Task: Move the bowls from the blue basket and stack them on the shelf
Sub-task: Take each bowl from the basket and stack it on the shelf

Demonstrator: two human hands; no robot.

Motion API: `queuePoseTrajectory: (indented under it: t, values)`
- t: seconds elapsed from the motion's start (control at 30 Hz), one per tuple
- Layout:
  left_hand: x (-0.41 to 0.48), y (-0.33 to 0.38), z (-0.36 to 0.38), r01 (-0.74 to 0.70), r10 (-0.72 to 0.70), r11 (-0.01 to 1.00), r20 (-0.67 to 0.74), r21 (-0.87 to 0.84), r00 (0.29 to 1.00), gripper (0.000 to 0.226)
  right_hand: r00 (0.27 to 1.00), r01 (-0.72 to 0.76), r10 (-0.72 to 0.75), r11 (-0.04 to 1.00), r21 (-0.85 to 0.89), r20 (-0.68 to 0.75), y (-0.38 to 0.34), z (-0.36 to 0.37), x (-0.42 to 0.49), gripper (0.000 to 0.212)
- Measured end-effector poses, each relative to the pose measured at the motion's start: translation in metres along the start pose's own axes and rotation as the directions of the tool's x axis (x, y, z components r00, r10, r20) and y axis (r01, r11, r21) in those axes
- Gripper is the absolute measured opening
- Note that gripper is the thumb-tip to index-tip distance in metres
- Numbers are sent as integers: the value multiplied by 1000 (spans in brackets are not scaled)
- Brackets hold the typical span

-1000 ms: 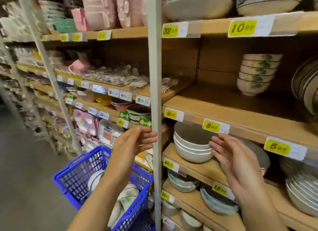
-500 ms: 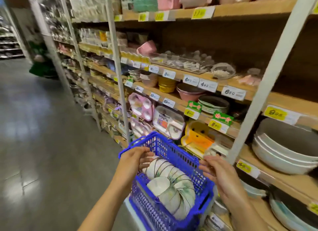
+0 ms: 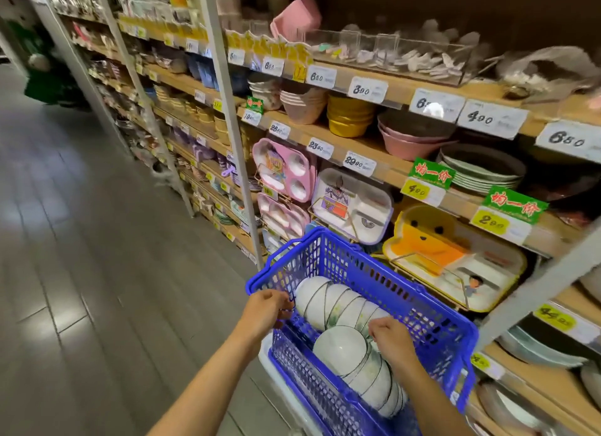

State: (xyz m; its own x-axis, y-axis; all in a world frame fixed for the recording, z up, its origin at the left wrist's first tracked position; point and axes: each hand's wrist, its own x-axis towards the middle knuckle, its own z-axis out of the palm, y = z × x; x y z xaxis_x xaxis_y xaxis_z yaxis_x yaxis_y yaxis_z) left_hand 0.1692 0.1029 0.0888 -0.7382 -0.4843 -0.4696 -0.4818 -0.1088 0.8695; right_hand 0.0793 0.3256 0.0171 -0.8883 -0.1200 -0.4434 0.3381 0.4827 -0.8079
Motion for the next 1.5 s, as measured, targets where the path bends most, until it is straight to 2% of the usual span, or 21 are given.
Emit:
queuePoseTrajectory:
  t: [0.07, 0.17, 0.23, 0.37, 0.4, 0.47, 0.53, 0.63, 0.73, 0.87, 1.0, 1.13, 1.27, 1.4, 1.5]
  values:
    - [30, -3, 1, 24, -25, 998, 16, 64, 1000, 19, 997, -55, 53, 998, -35, -62, 9, 14, 23, 21]
    - [75, -7, 9, 60, -69, 980, 40, 188, 997, 19, 988, -115, 100, 985, -125, -120, 25, 25, 53, 22]
    - [101, -11, 17, 88, -110, 956, 64, 278, 992, 22, 988, -129, 107, 970, -208, -115, 31, 29, 67, 20]
    - [150, -32, 40, 100, -184, 890, 149, 445, 972, 29, 991, -130, 128, 890, -436, -33, 40, 42, 88, 34]
    - [159, -39, 46, 88, -196, 865, 172, 494, 965, 29, 989, -141, 149, 877, -460, -20, 41, 45, 91, 31]
    - [172, -49, 57, 76, -238, 827, 225, 557, 945, 23, 983, -161, 184, 841, -516, -8, 42, 52, 97, 9]
    - [183, -59, 68, 58, -277, 798, 280, 599, 919, 21, 981, -158, 192, 821, -548, 5, 48, 61, 104, 26]
    - [200, -71, 82, 4, -307, 736, 329, 677, 893, 23, 981, -160, 191, 785, -598, -12, 52, 73, 111, 35]
    - [212, -85, 96, -108, -353, 666, 440, 738, 826, 17, 981, -170, 191, 759, -628, -34, 60, 82, 113, 40]
    - [219, -115, 113, -146, -520, 619, 541, 772, 661, 29, 978, -208, 168, 711, -672, -126, 68, 89, 110, 36]
    - [216, -133, 117, -14, -694, 571, 492, 821, 525, 29, 966, -254, 162, 715, -651, -200, 69, 92, 112, 34]
    - [216, -135, 116, 4, -688, 593, 503, 805, 524, 28, 956, -291, 187, 727, -622, -228, 69, 95, 111, 36]
    - [220, -124, 116, -123, -621, 610, 568, 783, 540, 24, 949, -309, 204, 749, -586, -239, 71, 95, 107, 40]
    - [225, -103, 114, -337, -554, 552, 638, 763, 535, 26, 941, -297, 183, 853, -430, -286, 62, 91, 97, 39]
    - [223, -75, 112, -288, -575, 567, 621, 772, 532, 26, 930, -263, 221, 958, -112, -292, 47, 86, 86, 40]
